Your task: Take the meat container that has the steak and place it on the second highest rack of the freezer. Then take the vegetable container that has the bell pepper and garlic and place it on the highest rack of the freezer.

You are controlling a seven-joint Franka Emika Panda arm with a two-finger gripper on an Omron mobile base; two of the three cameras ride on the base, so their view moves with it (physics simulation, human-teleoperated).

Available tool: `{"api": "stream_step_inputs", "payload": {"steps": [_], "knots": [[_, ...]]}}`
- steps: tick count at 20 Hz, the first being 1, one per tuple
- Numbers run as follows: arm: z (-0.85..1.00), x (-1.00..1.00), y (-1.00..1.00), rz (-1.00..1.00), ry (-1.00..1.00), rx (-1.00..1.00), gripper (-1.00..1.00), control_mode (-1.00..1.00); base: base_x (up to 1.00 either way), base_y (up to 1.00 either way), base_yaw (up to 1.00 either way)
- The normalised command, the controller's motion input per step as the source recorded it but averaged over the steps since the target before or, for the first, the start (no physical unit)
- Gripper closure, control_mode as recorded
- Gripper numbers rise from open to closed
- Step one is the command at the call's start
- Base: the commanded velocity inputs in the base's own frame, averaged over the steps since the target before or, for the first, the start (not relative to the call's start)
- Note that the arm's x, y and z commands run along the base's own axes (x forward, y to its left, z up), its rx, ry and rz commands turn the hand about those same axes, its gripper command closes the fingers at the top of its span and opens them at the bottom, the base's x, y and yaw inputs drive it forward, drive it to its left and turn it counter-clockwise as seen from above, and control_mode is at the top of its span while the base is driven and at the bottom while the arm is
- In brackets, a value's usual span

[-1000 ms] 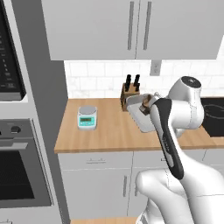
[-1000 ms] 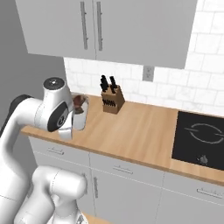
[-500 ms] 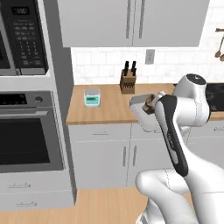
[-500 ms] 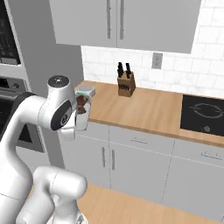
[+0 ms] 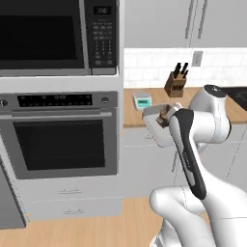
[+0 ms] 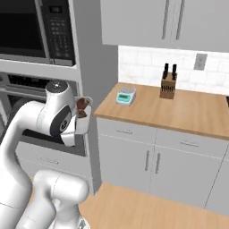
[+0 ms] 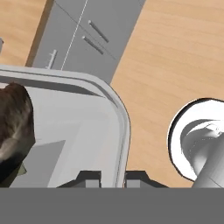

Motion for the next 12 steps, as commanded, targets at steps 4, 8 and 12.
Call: {"api": "stream_step_inputs", "payload": {"steps": [4, 8, 12], "knots": [[0.00, 0.00, 0.00, 0.00, 0.00, 0.00, 1.00, 1.00, -0.25, 1.00, -0.01], [0.00, 0.00, 0.00, 0.00, 0.00, 0.00, 1.00, 1.00, -0.29, 1.00, 0.00], [0.00, 0.00, 0.00, 0.00, 0.00, 0.00, 1.00, 1.00, -0.05, 1.00, 0.00]]}}
